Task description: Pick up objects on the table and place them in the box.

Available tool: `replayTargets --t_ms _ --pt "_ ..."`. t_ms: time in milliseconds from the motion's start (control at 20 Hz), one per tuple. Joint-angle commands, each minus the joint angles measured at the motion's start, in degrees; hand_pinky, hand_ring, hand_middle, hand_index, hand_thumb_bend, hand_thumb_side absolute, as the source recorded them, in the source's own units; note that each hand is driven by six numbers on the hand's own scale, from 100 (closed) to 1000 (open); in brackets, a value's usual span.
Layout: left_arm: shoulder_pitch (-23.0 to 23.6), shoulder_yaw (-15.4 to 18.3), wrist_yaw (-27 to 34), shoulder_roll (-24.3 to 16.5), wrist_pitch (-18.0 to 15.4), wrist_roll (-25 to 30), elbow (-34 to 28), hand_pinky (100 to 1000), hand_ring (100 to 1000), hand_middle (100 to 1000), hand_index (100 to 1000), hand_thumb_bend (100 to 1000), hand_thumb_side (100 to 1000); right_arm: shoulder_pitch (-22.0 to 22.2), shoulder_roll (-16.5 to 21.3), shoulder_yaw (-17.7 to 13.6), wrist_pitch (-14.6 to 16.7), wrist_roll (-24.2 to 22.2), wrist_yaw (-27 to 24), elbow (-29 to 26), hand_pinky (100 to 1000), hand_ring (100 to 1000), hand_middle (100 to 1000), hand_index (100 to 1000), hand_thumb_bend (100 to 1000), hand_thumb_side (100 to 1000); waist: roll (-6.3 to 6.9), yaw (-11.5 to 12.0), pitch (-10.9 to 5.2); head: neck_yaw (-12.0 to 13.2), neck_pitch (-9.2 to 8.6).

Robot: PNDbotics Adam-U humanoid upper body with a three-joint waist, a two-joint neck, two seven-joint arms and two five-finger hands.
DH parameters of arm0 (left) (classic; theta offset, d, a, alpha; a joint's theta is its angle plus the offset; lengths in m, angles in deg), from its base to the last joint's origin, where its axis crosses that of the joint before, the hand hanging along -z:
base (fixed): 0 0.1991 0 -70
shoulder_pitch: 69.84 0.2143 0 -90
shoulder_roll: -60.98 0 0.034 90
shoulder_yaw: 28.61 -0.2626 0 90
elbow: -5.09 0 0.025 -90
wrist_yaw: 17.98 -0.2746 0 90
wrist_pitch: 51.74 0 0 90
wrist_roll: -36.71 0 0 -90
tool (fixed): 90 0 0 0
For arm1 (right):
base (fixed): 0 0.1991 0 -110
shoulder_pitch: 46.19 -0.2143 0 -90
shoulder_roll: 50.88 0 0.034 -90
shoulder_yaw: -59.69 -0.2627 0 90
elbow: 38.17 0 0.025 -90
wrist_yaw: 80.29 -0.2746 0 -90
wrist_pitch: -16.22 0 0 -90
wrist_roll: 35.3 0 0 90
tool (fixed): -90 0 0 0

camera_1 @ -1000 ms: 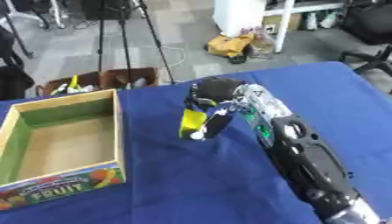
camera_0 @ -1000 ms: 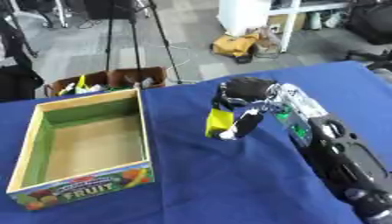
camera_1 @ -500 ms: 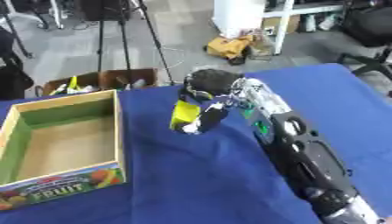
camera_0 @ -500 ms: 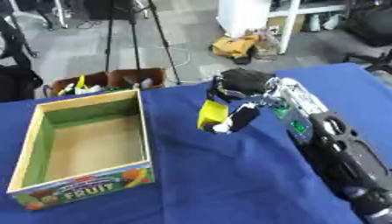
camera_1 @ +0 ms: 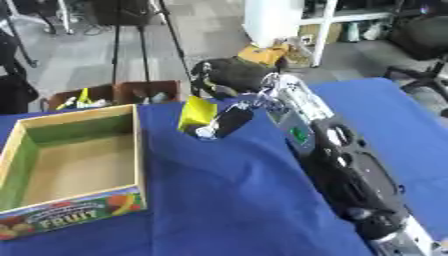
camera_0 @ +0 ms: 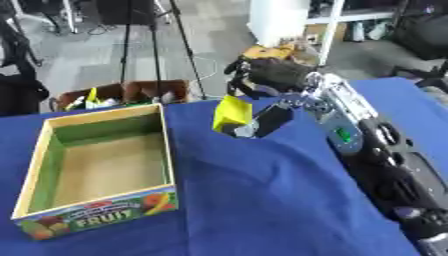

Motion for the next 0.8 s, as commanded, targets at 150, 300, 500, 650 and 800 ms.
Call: replayTargets --t_ms 150,300,500,650,800 --pt "-0.39 0.5 0.03 -1.75 0.35 -0.13 -1.32 293 444 437 560 163 661 -2.27 1.85 0.34 -0.76 0.96 -1.66 -2.98 570 808 230 113 100 717 -0.58 0.76 -1.51 -0.67 0.27" --pt "-0.54 0.56 -0.04 -1.9 0.49 -0.21 -1.42 294 445 437 560 160 660 -2.83 1.57 0.9 -0.9 1.67 -1.81 -3.89 560 773 229 113 100 735 -0.95 1.4 -1.7 -1.23 0.5" --pt "-0.74 0.55 0.09 -2.11 0.64 -0.28 -1.56 295 445 437 560 160 659 -3.45 1.06 1.78 -0.93 2.56 -1.78 -4.95 548 734 232 116 100 758 -1.42 2.39 -1.95 -1.97 0.83" --pt "-0.75 0.47 0.18 -2.27 0.67 -0.22 -1.58 295 445 437 560 160 660 -3.82 0.65 2.44 -0.87 2.79 -1.5 -5.17 546 727 229 115 100 760 -1.56 3.6 -2.23 -2.88 1.22" --pt "-0.51 0.58 0.26 -2.4 0.59 -0.41 -1.51 295 446 437 560 161 660 -4.31 0.15 3.0 -0.71 2.71 -1.59 -5.15 545 723 224 113 100 760 -1.57 4.67 -2.46 -3.79 1.59"
